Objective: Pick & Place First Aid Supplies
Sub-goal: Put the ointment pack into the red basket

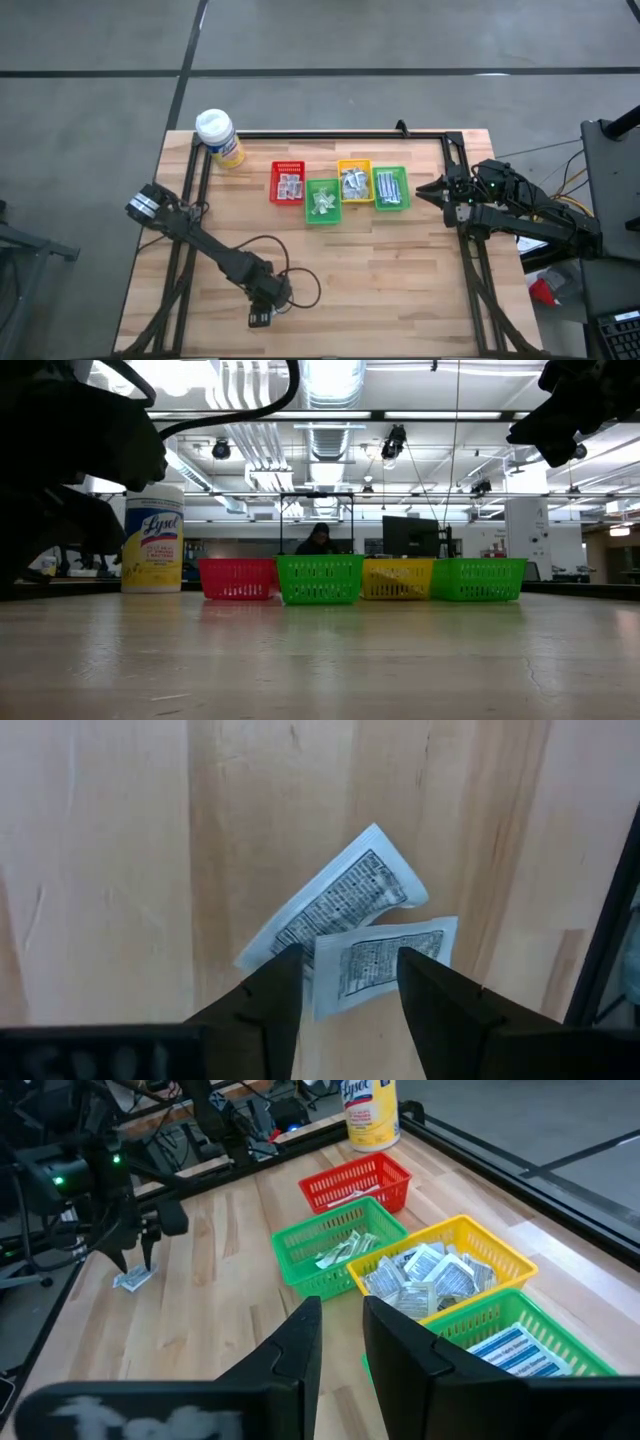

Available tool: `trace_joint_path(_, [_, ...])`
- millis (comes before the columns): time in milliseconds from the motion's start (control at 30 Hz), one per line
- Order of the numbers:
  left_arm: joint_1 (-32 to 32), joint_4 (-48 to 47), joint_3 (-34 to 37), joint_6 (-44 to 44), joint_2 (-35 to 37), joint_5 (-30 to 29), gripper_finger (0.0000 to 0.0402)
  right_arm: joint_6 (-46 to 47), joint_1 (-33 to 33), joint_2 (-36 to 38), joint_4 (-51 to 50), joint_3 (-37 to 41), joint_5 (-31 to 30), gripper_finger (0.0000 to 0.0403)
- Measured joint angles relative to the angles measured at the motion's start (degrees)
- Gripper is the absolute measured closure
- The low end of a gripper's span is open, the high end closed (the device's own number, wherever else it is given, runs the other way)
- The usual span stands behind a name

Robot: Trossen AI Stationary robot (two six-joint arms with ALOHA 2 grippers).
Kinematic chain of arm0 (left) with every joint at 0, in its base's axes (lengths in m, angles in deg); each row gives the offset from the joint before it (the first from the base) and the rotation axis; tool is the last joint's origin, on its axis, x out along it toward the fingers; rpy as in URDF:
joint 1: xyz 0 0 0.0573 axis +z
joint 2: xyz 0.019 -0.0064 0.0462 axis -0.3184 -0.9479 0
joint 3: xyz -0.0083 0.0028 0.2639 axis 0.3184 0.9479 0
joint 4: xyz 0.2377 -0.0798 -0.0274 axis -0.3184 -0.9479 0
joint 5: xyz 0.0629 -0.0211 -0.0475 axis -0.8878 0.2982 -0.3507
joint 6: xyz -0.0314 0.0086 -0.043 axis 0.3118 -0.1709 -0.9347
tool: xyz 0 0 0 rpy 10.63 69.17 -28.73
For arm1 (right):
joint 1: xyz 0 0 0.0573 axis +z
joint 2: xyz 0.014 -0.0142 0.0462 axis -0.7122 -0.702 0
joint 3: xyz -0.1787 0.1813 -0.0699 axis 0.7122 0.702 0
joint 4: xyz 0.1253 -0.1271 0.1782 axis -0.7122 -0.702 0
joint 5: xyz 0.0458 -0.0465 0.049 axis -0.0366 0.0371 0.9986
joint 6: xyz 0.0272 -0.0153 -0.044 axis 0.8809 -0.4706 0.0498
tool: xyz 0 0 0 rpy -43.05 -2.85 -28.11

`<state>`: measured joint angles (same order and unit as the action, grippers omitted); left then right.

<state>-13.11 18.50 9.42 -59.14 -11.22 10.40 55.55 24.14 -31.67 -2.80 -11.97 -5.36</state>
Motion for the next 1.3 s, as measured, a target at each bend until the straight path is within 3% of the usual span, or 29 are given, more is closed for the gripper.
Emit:
trace_joint_path(367, [0.0, 0.6, 0.0, 0.0, -0.4, 0.1, 0.0256, 0.0, 0.0, 0.0, 0.0, 0.0, 0.0, 0.0326])
trace_joint_path(833, [0.1, 0.5, 0.0, -3.1, -0.4, -2.0, 0.0392, 0.0, 0.0, 0.0, 0.0, 0.0, 0.0, 0.0319])
trace_joint_path(1300, [0.1, 0.3, -0.4, -8.9, 0.5, 2.8, 0.0401, 0.0, 0.0, 0.0, 0.0, 0.0, 0.0, 0.0334])
